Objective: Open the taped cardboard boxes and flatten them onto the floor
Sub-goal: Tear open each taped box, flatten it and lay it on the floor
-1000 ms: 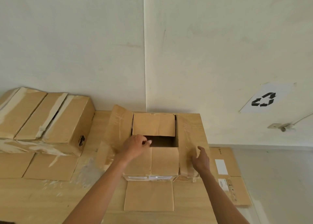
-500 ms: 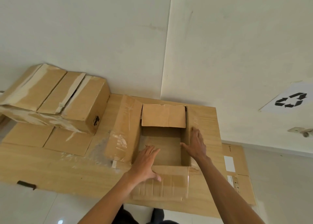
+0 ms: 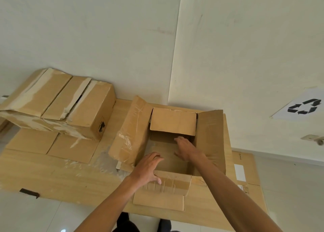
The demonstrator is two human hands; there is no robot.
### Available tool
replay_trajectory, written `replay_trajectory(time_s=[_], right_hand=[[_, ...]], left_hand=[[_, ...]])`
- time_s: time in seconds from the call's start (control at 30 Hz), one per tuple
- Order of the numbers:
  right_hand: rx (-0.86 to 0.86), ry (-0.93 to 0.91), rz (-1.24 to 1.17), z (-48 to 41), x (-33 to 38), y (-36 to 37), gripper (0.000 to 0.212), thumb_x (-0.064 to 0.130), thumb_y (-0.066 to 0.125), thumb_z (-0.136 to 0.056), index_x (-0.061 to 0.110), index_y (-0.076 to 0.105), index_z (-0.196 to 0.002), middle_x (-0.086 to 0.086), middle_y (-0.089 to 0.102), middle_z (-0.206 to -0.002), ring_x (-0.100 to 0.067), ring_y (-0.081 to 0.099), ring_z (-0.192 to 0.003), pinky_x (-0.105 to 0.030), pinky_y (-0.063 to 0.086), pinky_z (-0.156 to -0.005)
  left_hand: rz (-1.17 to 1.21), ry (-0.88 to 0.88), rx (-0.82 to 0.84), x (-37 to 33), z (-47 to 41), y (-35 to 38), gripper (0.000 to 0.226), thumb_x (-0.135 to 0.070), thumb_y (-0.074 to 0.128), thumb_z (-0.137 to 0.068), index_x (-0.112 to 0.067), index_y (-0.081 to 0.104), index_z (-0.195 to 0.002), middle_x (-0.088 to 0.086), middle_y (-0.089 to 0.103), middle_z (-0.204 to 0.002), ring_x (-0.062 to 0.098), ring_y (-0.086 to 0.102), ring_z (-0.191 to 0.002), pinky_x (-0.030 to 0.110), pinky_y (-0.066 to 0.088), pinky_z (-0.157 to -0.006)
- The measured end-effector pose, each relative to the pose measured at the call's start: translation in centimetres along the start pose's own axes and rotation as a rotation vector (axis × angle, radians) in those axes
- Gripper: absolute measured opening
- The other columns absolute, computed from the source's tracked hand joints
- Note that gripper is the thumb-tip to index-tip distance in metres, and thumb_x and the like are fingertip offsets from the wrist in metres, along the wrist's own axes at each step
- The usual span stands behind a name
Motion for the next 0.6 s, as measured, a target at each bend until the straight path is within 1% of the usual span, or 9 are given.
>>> replay_trajectory(time_s=[0.03,0.1,0.17,0.23,0.3,0.33,0.4,0.5,0.6], right_hand=[[0.05,0.024,0.011,-0.5,0.0,0.2,0.072,0.021,0.064,-0.095,0.007,0.027,-0.156,-0.013,0.026,-0.162,-0.031,0.026,-0.149,-0.04,0.028,-0.121],[0.035,0.054,0.03,-1.1,0.0,0.4,0.08,0.021,0.066,-0.094,0.008,0.02,-0.158,-0.012,0.018,-0.165,-0.032,0.017,-0.152,-0.046,0.024,-0.122],[-0.113,0.046,0.037,-1.0,0.6,-0.1,0.085,0.025,0.067,-0.093,0.012,0.016,-0.159,-0.011,0.017,-0.166,-0.032,0.014,-0.153,-0.052,0.023,-0.122],[-0.344,0.018,0.018,-0.8,1.2,-1.7,0.084,0.03,0.064,-0.094,0.015,0.015,-0.159,-0.011,0.011,-0.168,-0.031,0.008,-0.155,-0.053,0.019,-0.124],[-0.525,0.018,0.022,-1.2,0.8,-4.1,0.086,0.034,0.062,-0.094,0.016,0.01,-0.161,-0.01,0.0,-0.169,-0.031,-0.001,-0.156,-0.054,0.012,-0.124],[-0.563,0.039,0.039,-1.7,0.1,-5.4,0.09,0.037,0.061,-0.093,0.018,0.005,-0.161,-0.01,-0.008,-0.169,-0.031,-0.007,-0.155,-0.056,0.008,-0.123],[-0.528,0.12,0.071,-3.6,-2.0,-7.8,0.096,0.042,0.061,-0.092,0.022,-0.003,-0.161,-0.01,-0.018,-0.167,-0.033,-0.015,-0.153,-0.063,0.002,-0.12],[-0.362,0.266,0.126,-6.4,-5.9,-9.6,0.104,0.057,0.059,-0.091,0.028,-0.013,-0.16,-0.01,-0.019,-0.167,-0.037,-0.014,-0.153,-0.073,0.004,-0.115],[-0.207,0.344,0.121,-7.9,-8.8,-9.2,0.107,0.067,0.059,-0.087,0.04,-0.018,-0.155,-0.014,0.003,-0.169,-0.043,0.007,-0.153,-0.075,0.019,-0.113]], left_hand=[[-0.003,0.002,0.005,0.4,0.1,-0.1,0.099,-0.053,0.085,-0.067,-0.023,0.042,-0.151,-0.002,0.04,-0.151,0.016,0.036,-0.141,0.029,0.031,-0.116],[-0.009,-0.005,0.01,1.2,0.3,-0.4,0.095,-0.052,0.085,-0.068,-0.023,0.044,-0.149,-0.004,0.042,-0.149,0.014,0.039,-0.138,0.027,0.034,-0.113],[-0.022,-0.004,0.014,1.7,0.3,-0.7,0.094,-0.052,0.084,-0.069,-0.024,0.043,-0.149,-0.005,0.043,-0.148,0.014,0.04,-0.137,0.027,0.035,-0.112],[-0.033,0.007,0.009,1.9,0.2,-0.9,0.094,-0.052,0.084,-0.07,-0.023,0.042,-0.149,-0.004,0.044,-0.147,0.015,0.039,-0.137,0.028,0.034,-0.113],[-0.043,0.004,-0.002,1.7,0.1,-1.1,0.096,-0.052,0.084,-0.07,-0.023,0.042,-0.15,-0.003,0.044,-0.148,0.016,0.039,-0.138,0.029,0.033,-0.114],[-0.047,-0.002,-0.008,1.7,0.1,-1.0,0.096,-0.052,0.084,-0.07,-0.023,0.041,-0.151,-0.003,0.043,-0.149,0.017,0.039,-0.139,0.03,0.032,-0.115],[-0.044,-0.016,-0.023,1.8,0.3,-1.0,0.096,-0.051,0.083,-0.071,-0.022,0.04,-0.151,-0.003,0.042,-0.15,0.017,0.037,-0.14,0.029,0.03,-0.116],[-0.025,-0.035,-0.041,2.2,0.6,-1.0,0.096,-0.051,0.083,-0.072,-0.023,0.039,-0.152,-0.003,0.041,-0.152,0.017,0.036,-0.141,0.029,0.029,-0.117],[-0.033,-0.046,-0.051,2.8,0.8,-0.9,0.096,-0.053,0.084,-0.07,-0.024,0.041,-0.151,-0.005,0.042,-0.15,0.016,0.037,-0.14,0.028,0.029,-0.116]])
Point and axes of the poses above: each hand's wrist, its own z-axis away from the middle knuckle, its own y-axis out of the palm, x = y × z, the point moved 4 cm from there along -z, towards the middle knuckle
